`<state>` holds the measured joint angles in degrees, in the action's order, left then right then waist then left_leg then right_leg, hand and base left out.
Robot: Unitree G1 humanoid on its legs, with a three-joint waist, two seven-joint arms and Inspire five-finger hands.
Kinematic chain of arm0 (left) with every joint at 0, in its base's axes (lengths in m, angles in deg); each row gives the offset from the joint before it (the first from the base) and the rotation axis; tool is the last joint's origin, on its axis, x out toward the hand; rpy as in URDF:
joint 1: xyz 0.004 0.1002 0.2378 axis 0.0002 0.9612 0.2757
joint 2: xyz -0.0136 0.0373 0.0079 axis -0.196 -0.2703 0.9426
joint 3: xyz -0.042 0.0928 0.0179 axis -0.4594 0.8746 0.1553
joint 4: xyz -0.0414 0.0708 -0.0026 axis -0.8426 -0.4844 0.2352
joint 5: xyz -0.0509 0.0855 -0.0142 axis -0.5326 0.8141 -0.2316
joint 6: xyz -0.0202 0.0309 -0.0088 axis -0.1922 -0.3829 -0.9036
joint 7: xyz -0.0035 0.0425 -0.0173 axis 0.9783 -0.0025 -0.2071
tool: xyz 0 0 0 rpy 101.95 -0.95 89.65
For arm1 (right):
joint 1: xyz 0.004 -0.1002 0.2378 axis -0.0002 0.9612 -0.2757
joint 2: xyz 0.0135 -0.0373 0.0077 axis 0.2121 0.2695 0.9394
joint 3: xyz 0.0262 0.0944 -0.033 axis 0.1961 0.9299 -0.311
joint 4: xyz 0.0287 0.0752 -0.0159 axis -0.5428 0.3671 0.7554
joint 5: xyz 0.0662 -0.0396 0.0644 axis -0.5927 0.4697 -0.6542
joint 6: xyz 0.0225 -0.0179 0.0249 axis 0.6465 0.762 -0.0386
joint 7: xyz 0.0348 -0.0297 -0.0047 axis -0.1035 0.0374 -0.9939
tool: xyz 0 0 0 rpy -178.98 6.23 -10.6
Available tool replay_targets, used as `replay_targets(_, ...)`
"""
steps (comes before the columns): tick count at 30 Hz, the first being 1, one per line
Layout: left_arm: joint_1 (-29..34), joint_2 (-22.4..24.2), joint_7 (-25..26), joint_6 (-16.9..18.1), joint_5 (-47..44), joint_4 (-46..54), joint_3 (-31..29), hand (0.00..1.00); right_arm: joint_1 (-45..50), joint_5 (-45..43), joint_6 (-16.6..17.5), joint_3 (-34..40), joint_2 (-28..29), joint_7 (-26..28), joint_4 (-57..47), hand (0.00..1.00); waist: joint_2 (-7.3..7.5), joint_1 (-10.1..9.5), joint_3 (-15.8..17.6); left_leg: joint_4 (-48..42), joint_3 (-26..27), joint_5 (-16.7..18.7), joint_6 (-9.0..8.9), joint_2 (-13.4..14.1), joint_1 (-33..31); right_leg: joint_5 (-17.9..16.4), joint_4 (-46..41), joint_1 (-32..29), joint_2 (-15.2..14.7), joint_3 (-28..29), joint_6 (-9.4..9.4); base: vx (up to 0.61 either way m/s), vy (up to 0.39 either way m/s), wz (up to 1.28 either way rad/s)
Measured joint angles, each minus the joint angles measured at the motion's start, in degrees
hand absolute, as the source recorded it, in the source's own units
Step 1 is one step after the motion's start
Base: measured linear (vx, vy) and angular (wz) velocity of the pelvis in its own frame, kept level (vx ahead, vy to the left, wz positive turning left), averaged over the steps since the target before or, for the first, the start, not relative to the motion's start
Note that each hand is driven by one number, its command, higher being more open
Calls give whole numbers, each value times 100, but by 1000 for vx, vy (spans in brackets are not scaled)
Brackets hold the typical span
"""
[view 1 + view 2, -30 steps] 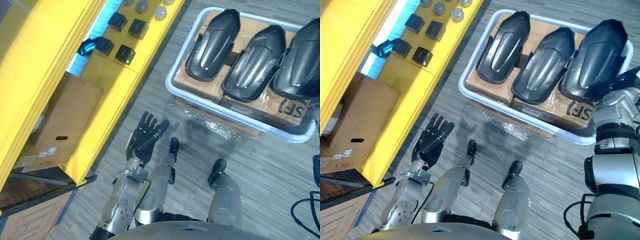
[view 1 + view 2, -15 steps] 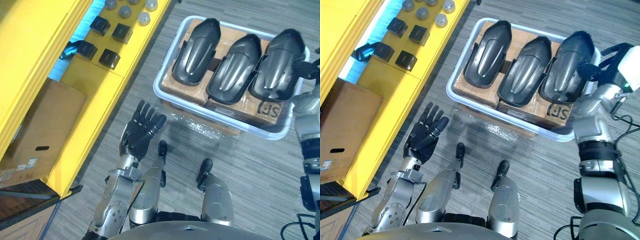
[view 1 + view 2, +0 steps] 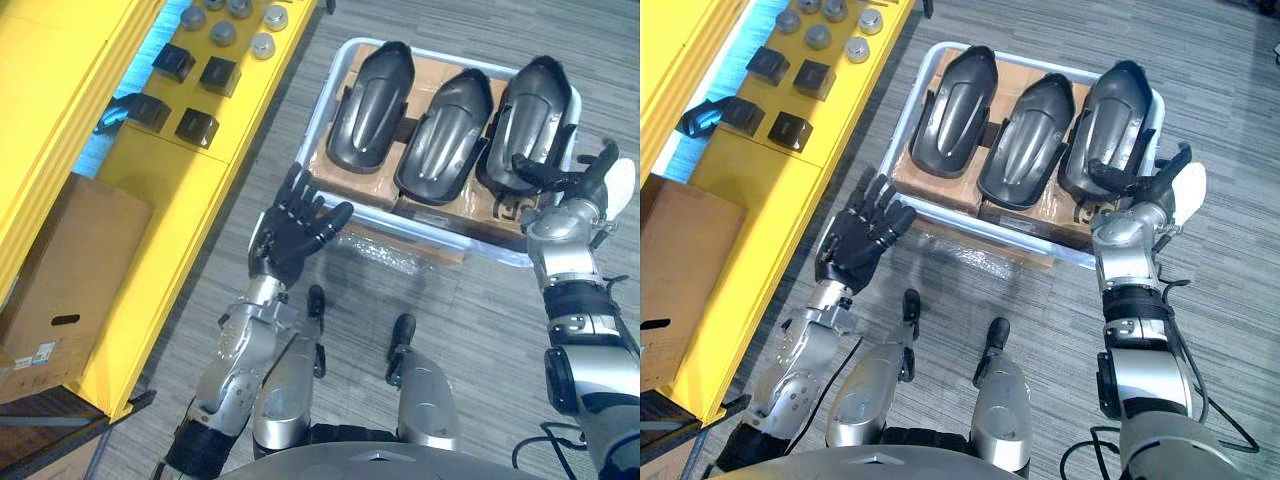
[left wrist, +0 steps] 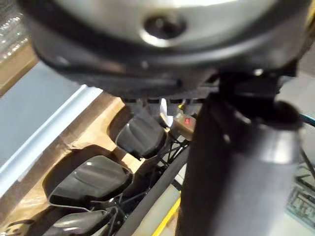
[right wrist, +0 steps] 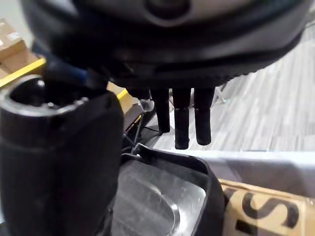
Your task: Walk over and take three plastic housings, then place them on the shelf
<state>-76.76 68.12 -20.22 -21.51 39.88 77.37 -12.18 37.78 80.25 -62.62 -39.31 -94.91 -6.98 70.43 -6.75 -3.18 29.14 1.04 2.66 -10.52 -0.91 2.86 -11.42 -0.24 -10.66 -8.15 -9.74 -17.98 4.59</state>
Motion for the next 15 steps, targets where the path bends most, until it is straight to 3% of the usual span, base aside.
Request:
replay_targets(4, -11, 53, -4, -240, -32, -457, 81, 100, -507, -1862, 760, 492, -31, -12, 400, 100, -7, -66, -3, -90, -82, -40, 45, -32, -237, 41, -16, -175, -27, -41, 2, 36, -25, 7)
replay_targets(6, 11, 80, -2, -306, -70, -576, 76, 100, -603, -2207, 953, 541, -75, 20, 532, 100, -10, -134, -4, -104, -101, -40, 45, -36, -250, 33, -27, -179, -32, -56, -5, 50, -29, 10)
replay_targets(10, 45, 131, -2, -328, -261, -710, 97, 100, -1050, -2354, 1231, 541, -331, 43, 999, 100, -112, -201, -28, -223, -219, -29, 37, -66, -462, -60, -245, -369, -88, -137, -34, 9, -31, 13)
replay_targets(12, 56, 309, -2, -312, -279, -863, 145, 100, -1182, -2355, 1368, 541, -676, 7, 1108, 100, -307, -217, -31, -317, -302, -11, 50, -131, -515, -158, -433, -411, -179, -198, -18, -18, -10, 20)
replay_targets(15, 175, 319, -1, -283, -307, -884, 211, 100, -1345, -2332, 1406, 541, -972, -209, 1108, 100, -410, -279, -44, -356, -307, 4, 51, -143, -584, -219, -611, -558, -219, -164, -31, -32, -11, 1)
